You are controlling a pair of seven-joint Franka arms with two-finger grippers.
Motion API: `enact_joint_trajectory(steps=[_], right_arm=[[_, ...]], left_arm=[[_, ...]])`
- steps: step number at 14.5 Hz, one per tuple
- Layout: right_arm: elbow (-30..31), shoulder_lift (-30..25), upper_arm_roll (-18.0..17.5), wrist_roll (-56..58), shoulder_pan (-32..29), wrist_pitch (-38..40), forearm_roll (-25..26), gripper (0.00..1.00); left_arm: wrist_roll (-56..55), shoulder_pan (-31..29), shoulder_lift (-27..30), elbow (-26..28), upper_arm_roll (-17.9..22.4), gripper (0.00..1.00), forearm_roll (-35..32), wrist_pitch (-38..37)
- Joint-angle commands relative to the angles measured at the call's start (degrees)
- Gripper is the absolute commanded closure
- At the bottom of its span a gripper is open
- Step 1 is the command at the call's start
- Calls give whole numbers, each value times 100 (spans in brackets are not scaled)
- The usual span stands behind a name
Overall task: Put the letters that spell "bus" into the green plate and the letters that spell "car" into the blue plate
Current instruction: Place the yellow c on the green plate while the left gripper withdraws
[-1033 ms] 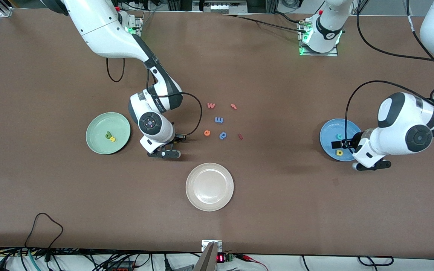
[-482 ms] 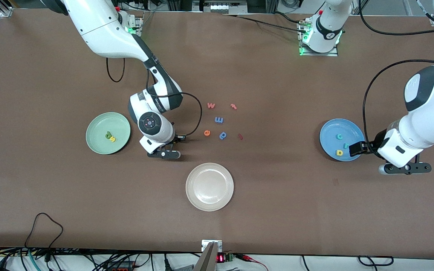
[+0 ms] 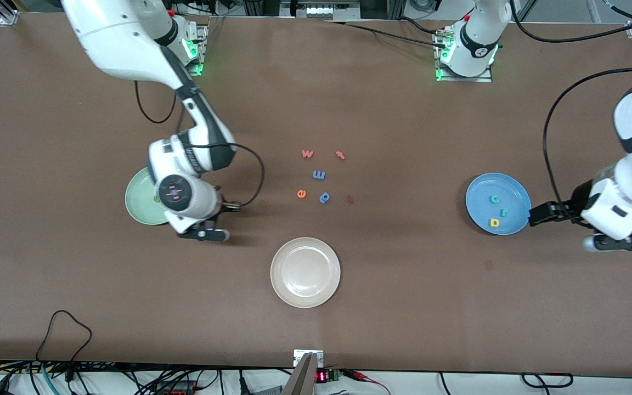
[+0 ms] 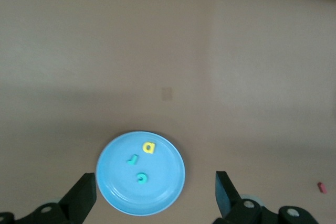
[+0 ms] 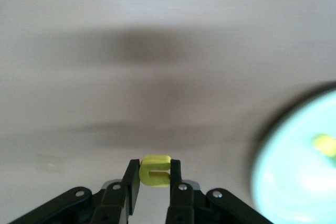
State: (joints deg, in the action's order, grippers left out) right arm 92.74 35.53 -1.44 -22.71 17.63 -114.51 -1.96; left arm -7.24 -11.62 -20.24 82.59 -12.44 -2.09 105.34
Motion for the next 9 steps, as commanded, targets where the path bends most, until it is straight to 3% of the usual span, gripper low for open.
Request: enact_joint_trajectory(steps=[1, 3, 5, 7, 8, 9], right_arm=[[113, -204, -102, 459, -610, 533, 37, 91], [192, -178, -102, 941, -1014, 728, 37, 90], [280, -126, -102, 1259, -1314, 763, 37, 90], [289, 23, -102, 1278, -1455, 755, 29, 87], [280, 50, -102, 1312, -1542, 746, 20, 81], [280, 59, -102, 1365, -1552, 737, 11, 66]], left_arm=[[398, 983, 265, -261, 1319, 0, 472, -434], [425, 1258, 511, -208, 1683, 0, 465, -584], [451, 1259, 713, -103, 1658, 0, 456, -1022], [460, 1276, 950, 160, 1649, 0, 456, -981], [460, 1259, 1056, 266, 1623, 0, 447, -980], [460, 1259, 1153, 354, 1614, 0, 447, -1007]])
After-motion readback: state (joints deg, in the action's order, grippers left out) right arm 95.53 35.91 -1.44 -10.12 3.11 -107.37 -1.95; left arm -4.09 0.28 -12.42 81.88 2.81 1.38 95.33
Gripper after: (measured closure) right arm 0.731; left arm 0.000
